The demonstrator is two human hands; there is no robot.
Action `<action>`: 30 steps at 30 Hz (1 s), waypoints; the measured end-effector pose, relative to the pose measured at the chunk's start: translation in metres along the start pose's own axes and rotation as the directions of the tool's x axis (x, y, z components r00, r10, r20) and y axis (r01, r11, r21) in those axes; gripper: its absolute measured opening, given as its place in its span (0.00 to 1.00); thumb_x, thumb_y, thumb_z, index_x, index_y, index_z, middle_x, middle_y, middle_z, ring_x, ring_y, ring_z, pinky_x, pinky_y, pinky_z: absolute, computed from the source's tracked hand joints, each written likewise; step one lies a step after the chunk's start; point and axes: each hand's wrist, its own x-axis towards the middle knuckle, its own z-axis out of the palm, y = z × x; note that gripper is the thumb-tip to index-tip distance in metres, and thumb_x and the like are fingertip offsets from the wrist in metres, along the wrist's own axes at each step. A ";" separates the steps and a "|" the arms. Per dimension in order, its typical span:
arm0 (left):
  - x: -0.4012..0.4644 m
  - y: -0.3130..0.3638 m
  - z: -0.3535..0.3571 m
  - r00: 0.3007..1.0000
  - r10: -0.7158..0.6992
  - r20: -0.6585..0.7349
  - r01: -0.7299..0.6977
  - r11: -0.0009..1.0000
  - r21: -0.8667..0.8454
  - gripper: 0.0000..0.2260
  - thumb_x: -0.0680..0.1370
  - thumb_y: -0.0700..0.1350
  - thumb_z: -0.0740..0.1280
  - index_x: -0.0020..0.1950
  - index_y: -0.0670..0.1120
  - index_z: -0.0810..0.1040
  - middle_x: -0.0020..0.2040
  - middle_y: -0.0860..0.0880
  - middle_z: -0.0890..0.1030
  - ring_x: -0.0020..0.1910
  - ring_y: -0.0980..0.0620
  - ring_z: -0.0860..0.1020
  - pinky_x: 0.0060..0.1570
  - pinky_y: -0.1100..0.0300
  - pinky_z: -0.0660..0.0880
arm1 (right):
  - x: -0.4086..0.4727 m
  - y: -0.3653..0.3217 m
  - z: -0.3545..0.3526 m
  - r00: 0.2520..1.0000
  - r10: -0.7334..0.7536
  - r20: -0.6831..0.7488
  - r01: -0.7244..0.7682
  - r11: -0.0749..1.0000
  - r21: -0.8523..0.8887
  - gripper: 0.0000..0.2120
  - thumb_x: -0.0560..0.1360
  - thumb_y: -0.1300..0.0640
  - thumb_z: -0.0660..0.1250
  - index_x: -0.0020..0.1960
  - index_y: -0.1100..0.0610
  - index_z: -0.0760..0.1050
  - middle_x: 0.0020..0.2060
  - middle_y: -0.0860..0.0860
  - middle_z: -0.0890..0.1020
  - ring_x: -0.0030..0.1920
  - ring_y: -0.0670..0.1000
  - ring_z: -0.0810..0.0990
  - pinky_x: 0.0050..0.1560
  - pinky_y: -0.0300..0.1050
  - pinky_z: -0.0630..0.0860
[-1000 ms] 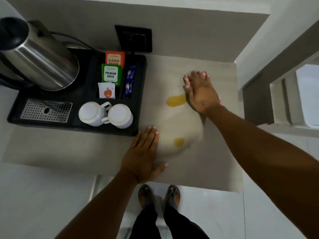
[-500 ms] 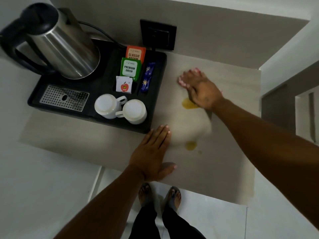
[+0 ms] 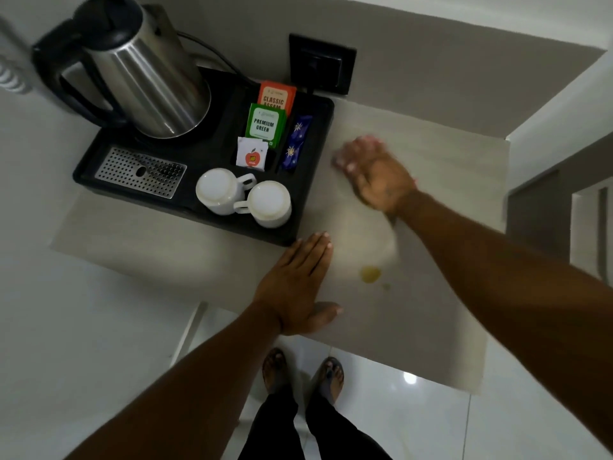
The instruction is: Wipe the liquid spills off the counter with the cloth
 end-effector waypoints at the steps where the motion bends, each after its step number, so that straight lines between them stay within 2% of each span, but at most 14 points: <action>1: -0.001 0.000 -0.002 1.000 -0.003 0.006 0.003 1.000 0.007 0.48 0.77 0.69 0.60 0.83 0.37 0.49 0.84 0.38 0.50 0.84 0.43 0.44 0.82 0.45 0.47 | -0.017 -0.013 0.009 0.998 -0.048 0.029 0.049 0.999 -0.017 0.24 0.83 0.50 0.50 0.75 0.54 0.70 0.76 0.57 0.70 0.79 0.61 0.61 0.81 0.58 0.48; 5: -0.001 0.002 -0.002 1.000 -0.013 -0.008 0.013 1.000 0.013 0.48 0.77 0.69 0.61 0.82 0.35 0.50 0.84 0.35 0.51 0.84 0.40 0.44 0.82 0.44 0.48 | -0.092 0.000 0.019 0.998 -0.044 0.039 0.048 0.993 -0.110 0.26 0.84 0.47 0.47 0.78 0.52 0.65 0.78 0.55 0.67 0.80 0.60 0.59 0.80 0.57 0.51; 9: -0.001 -0.001 0.002 1.000 -0.014 -0.025 0.015 1.000 0.024 0.49 0.77 0.70 0.60 0.82 0.35 0.49 0.84 0.35 0.50 0.84 0.41 0.43 0.82 0.45 0.47 | -0.110 0.052 -0.010 0.965 0.262 -0.028 -0.264 0.961 -0.080 0.31 0.82 0.42 0.43 0.80 0.53 0.61 0.79 0.57 0.64 0.80 0.61 0.57 0.80 0.59 0.50; 12: 0.000 -0.002 0.004 0.999 -0.008 -0.036 0.008 1.000 -0.005 0.49 0.76 0.70 0.59 0.82 0.36 0.49 0.84 0.36 0.49 0.84 0.41 0.44 0.82 0.46 0.47 | -0.074 0.048 -0.013 0.942 0.321 -0.103 -0.330 0.940 -0.085 0.29 0.83 0.44 0.45 0.78 0.56 0.65 0.77 0.59 0.67 0.78 0.62 0.61 0.80 0.59 0.52; 17: -0.001 0.000 0.000 1.000 -0.021 -0.011 0.021 1.000 -0.013 0.49 0.77 0.70 0.59 0.82 0.36 0.47 0.84 0.36 0.48 0.84 0.42 0.43 0.82 0.45 0.47 | -0.040 -0.008 0.016 0.974 0.217 -0.069 -0.220 0.974 -0.047 0.28 0.85 0.43 0.45 0.80 0.55 0.61 0.79 0.56 0.64 0.81 0.60 0.56 0.81 0.59 0.49; 20: -0.008 0.000 -0.001 1.000 -0.026 -0.017 0.026 1.000 -0.006 0.48 0.78 0.70 0.58 0.82 0.35 0.49 0.84 0.35 0.49 0.84 0.40 0.44 0.82 0.43 0.48 | -0.083 -0.052 0.044 0.992 0.123 -0.009 -0.123 0.990 -0.063 0.27 0.85 0.43 0.44 0.81 0.53 0.57 0.81 0.54 0.61 0.82 0.57 0.52 0.81 0.58 0.48; 23: -0.019 0.003 0.005 0.997 -0.046 -0.060 0.046 0.999 -0.005 0.49 0.77 0.71 0.57 0.82 0.36 0.50 0.84 0.36 0.50 0.84 0.41 0.46 0.82 0.42 0.50 | -0.153 -0.052 0.055 0.997 0.067 0.043 -0.060 0.987 -0.148 0.26 0.85 0.46 0.43 0.81 0.51 0.56 0.81 0.52 0.59 0.82 0.55 0.51 0.81 0.58 0.49; 24: -0.023 0.004 0.008 0.996 -0.046 -0.070 0.046 0.999 -0.003 0.49 0.77 0.72 0.57 0.82 0.36 0.50 0.84 0.36 0.51 0.84 0.41 0.46 0.82 0.41 0.50 | -0.173 -0.040 0.054 0.996 0.089 0.029 -0.084 0.985 -0.150 0.26 0.85 0.47 0.44 0.81 0.51 0.58 0.81 0.52 0.61 0.82 0.56 0.53 0.81 0.58 0.50; 26: -0.028 0.005 0.010 0.996 -0.039 -0.080 0.039 0.999 -0.005 0.49 0.77 0.72 0.57 0.82 0.35 0.51 0.84 0.36 0.52 0.84 0.41 0.46 0.82 0.41 0.50 | -0.197 -0.010 0.039 0.971 0.233 -0.060 -0.239 0.964 -0.117 0.26 0.84 0.47 0.45 0.80 0.50 0.61 0.80 0.54 0.64 0.81 0.58 0.56 0.81 0.59 0.51; 28: -0.027 0.005 0.008 0.997 -0.038 -0.073 0.039 0.999 0.004 0.49 0.77 0.72 0.56 0.82 0.35 0.51 0.84 0.36 0.51 0.84 0.41 0.45 0.81 0.40 0.50 | -0.191 0.020 0.020 0.901 0.413 -0.131 -0.425 0.902 -0.076 0.27 0.84 0.46 0.44 0.80 0.51 0.61 0.79 0.56 0.65 0.80 0.60 0.58 0.80 0.58 0.50; 30: -0.025 0.006 0.005 0.998 -0.036 -0.056 0.037 0.999 0.012 0.49 0.77 0.72 0.56 0.82 0.35 0.50 0.84 0.36 0.50 0.84 0.40 0.44 0.81 0.40 0.49 | -0.163 0.032 0.009 0.853 0.494 -0.170 -0.508 0.860 -0.048 0.27 0.83 0.46 0.46 0.78 0.55 0.63 0.77 0.58 0.67 0.78 0.62 0.61 0.80 0.60 0.54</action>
